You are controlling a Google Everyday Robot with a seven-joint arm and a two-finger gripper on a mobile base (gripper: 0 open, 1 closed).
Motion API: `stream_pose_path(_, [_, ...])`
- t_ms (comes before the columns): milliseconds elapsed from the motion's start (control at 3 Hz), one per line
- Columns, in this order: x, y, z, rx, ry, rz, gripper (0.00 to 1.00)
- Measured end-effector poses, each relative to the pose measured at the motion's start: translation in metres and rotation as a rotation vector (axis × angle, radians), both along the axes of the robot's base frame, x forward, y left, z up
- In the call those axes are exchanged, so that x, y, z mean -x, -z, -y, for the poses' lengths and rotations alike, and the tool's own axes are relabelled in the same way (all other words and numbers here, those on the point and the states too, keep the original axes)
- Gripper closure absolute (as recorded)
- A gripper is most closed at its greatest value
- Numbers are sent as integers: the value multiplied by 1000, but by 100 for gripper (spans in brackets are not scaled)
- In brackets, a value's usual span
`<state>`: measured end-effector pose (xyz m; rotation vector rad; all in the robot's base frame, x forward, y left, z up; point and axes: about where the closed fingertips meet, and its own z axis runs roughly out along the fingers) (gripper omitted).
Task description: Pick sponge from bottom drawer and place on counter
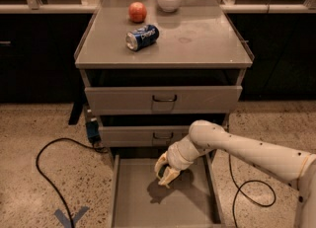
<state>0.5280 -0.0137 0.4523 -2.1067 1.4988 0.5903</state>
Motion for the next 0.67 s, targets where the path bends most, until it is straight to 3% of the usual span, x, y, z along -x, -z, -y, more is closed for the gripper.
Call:
stream_pose_path(333, [11, -104, -12, 23, -70, 5, 100])
stream_pose_path(667, [11, -104, -12, 23, -70, 6, 100])
